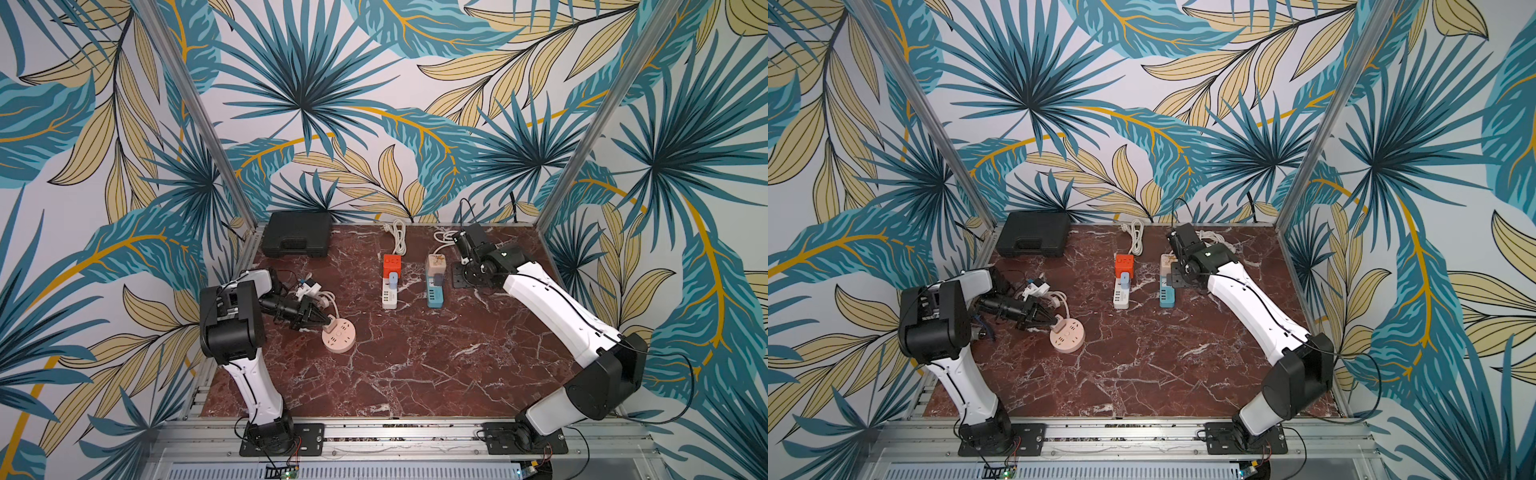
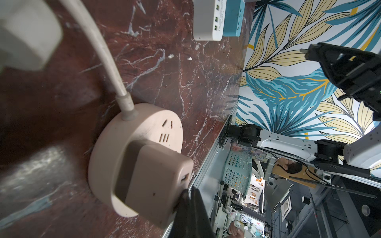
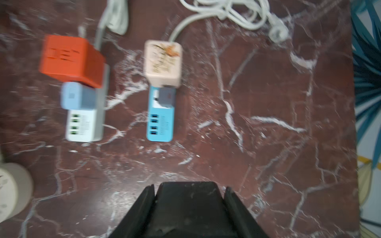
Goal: Pull the plug off the socket
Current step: Remove the plug from the socket, then place the plug at the center of the board.
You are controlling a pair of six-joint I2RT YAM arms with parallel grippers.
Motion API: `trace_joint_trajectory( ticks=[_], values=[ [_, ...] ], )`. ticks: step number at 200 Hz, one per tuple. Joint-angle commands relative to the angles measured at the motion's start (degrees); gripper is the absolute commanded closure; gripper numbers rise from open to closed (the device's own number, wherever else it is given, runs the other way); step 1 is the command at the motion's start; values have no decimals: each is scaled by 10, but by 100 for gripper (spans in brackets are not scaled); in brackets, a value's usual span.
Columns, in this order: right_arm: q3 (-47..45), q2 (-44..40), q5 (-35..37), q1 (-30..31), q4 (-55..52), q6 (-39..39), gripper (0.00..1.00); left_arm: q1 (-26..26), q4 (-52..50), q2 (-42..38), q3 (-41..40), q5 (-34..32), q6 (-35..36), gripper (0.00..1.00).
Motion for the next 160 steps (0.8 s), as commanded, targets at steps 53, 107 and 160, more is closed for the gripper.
trace_joint_trajectory(
  ticks=[53, 107, 160],
  values=[
    [32, 163, 12, -123, -29, 1, 75, 2, 113, 23, -29, -172, -8, 100],
    [101, 262, 38, -140, -45, 0, 66, 2, 113, 21, -29, -177, -8, 100],
    [140, 327, 8, -163, -36, -2, 61, 2, 113, 18, -29, -174, -8, 100]
  ],
)
